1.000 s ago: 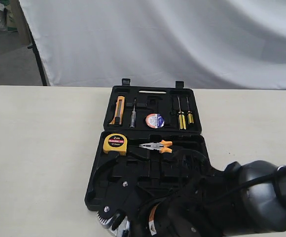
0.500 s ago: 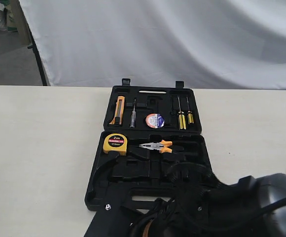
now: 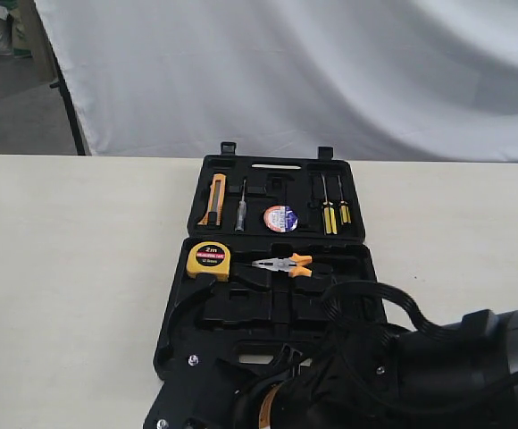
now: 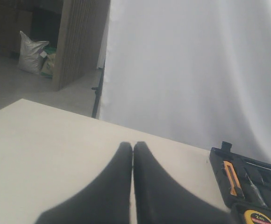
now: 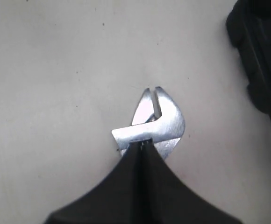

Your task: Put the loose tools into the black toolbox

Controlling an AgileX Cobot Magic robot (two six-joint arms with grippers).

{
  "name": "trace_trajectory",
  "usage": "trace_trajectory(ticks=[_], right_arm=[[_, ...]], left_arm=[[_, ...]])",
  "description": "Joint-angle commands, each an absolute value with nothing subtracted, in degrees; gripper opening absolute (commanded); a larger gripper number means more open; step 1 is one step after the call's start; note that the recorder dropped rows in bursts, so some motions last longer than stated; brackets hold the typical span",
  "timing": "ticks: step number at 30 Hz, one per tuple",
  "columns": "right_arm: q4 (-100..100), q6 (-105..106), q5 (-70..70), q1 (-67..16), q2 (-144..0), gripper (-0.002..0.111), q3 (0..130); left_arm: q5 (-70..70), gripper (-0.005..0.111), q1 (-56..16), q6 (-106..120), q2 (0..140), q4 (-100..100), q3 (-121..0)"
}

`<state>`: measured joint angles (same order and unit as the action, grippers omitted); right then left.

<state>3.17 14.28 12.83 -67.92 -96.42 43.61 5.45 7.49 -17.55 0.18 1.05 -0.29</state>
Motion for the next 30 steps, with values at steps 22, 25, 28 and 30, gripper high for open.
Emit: trace_trajectory(ticks=[22,25,28,30], right_arm=[[2.7,4.3,11.5,-68.0,-101.0,0.076,47.3],[1.7,4.7,14.3,-68.0,-103.4,0.076,48.4],[0.0,5.0,17.1,-68.0,-104.9,0.076,49.4],[0.0,5.3,17.0,-68.0,-104.9,0.073,49.4]], left_arm=[[5.0,0.001,8.9,-17.8,0.0,1.3,-0.4],[5.0,0.001,8.9,-17.8,0.0,1.3,-0.4],[5.0,0.001,8.9,-17.8,0.0,1.3,-0.4],[5.0,0.001,8.9,-17.8,0.0,1.3,-0.4]])
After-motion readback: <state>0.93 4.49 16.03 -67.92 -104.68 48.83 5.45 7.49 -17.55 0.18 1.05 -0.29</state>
